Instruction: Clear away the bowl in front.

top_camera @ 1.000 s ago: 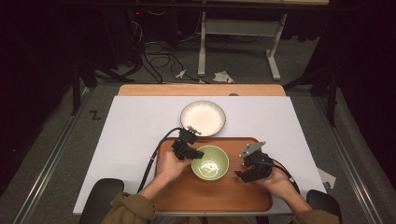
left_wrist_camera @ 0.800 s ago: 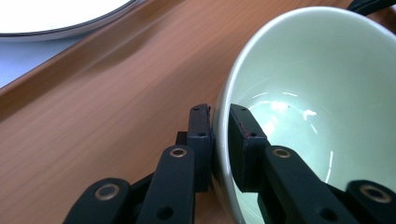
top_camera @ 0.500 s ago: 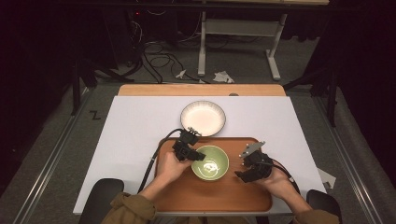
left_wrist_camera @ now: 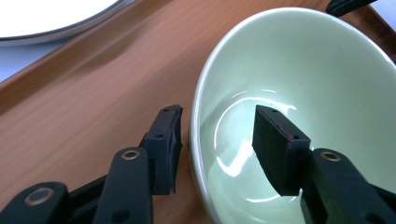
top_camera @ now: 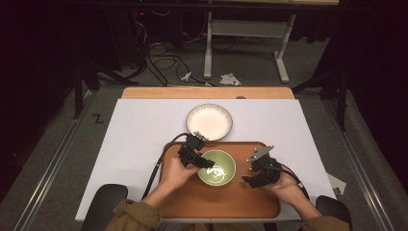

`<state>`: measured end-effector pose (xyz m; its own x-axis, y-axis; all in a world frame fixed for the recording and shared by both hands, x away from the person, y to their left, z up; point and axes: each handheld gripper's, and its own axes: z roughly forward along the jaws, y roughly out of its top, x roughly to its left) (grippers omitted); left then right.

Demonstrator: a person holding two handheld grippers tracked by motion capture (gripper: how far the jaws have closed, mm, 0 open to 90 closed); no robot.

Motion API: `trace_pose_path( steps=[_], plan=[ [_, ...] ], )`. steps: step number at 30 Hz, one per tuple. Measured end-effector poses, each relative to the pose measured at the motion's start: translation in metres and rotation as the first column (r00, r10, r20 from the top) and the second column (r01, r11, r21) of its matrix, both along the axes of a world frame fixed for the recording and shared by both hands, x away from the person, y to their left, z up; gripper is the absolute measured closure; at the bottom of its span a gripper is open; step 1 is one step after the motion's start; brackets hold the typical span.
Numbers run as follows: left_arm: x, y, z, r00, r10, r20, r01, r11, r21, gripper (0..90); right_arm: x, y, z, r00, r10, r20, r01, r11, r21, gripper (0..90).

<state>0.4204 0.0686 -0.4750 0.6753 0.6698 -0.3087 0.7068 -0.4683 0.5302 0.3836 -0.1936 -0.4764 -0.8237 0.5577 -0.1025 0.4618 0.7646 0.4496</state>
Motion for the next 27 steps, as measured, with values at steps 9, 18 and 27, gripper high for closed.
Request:
trace_pose_path(
  steps=[9,18,27],
  plan=[
    [-0.002,0.002,0.007,0.9999,0.005,0.013,-0.005,0.9999,-0.012,50.0,0.001,-0.001,0.0,1.0,0.002,0.003,-0.002,1.0,0.001,36.0],
    [-0.006,0.006,0.015,0.9995,0.01,0.03,-0.01,0.9998,-0.017,48.7,0.001,-0.001,0.001,1.0,-0.001,0.005,0.001,1.0,-0.001,36.0],
    [-0.008,0.01,0.021,0.9992,0.017,0.037,-0.016,0.9993,-0.033,48.4,0.001,-0.001,0.0,1.0,-0.002,0.001,0.002,1.0,0.002,36.1]
  ],
)
